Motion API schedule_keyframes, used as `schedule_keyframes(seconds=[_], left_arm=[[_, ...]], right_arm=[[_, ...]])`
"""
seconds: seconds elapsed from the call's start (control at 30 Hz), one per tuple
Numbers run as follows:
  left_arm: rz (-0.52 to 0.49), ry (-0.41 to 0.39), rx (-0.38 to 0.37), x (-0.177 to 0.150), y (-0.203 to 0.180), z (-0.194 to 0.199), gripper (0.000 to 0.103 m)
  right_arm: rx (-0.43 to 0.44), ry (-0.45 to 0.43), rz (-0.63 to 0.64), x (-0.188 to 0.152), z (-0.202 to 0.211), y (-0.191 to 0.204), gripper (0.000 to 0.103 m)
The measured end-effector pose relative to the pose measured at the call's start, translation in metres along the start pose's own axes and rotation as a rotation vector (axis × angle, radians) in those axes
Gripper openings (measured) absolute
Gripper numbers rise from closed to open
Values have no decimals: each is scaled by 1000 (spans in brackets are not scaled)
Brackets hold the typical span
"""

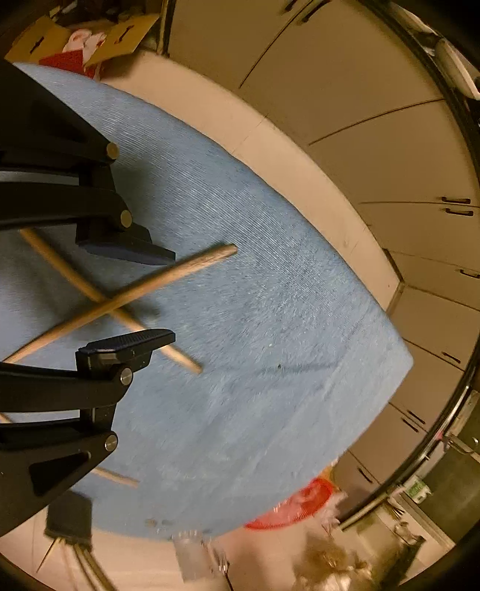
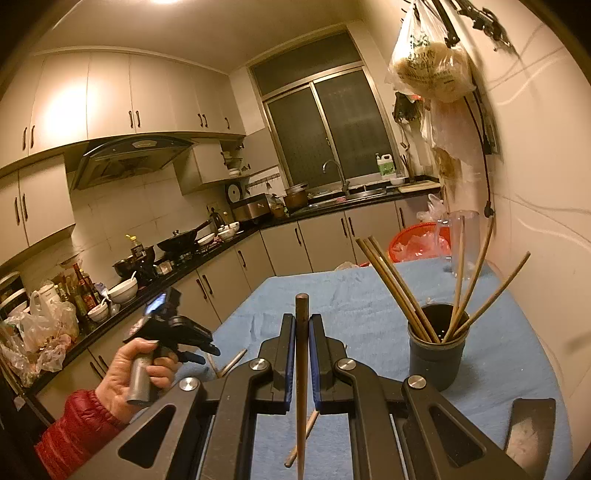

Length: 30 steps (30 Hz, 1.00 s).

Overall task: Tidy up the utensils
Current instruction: 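Carry both upright chopsticks over the black holder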

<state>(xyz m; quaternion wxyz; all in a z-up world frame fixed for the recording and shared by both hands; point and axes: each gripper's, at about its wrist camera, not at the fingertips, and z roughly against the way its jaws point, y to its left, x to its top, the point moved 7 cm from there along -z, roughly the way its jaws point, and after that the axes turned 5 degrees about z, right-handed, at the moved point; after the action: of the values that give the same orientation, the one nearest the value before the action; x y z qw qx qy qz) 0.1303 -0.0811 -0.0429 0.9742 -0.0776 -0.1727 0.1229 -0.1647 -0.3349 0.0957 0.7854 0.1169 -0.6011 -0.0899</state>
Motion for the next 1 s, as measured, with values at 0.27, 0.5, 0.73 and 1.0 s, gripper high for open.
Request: schedule_keyframes(seconds=[0.27, 0.5, 0.73, 1.0], left_arm=[[-20, -53, 34, 2, -3, -2, 7], [-116, -204, -120, -39, -19, 79, 8], [-237, -362, -247, -81, -39, 160, 8], [-332, -433, -309, -107, -54, 195, 8]], right_arm=[[-8, 10, -15, -2, -5, -13, 8], [-20, 0, -36, 0, 0, -16, 8], [-38, -32, -23, 7, 15, -10, 8], [-50, -46, -22, 12, 23, -9, 8]])
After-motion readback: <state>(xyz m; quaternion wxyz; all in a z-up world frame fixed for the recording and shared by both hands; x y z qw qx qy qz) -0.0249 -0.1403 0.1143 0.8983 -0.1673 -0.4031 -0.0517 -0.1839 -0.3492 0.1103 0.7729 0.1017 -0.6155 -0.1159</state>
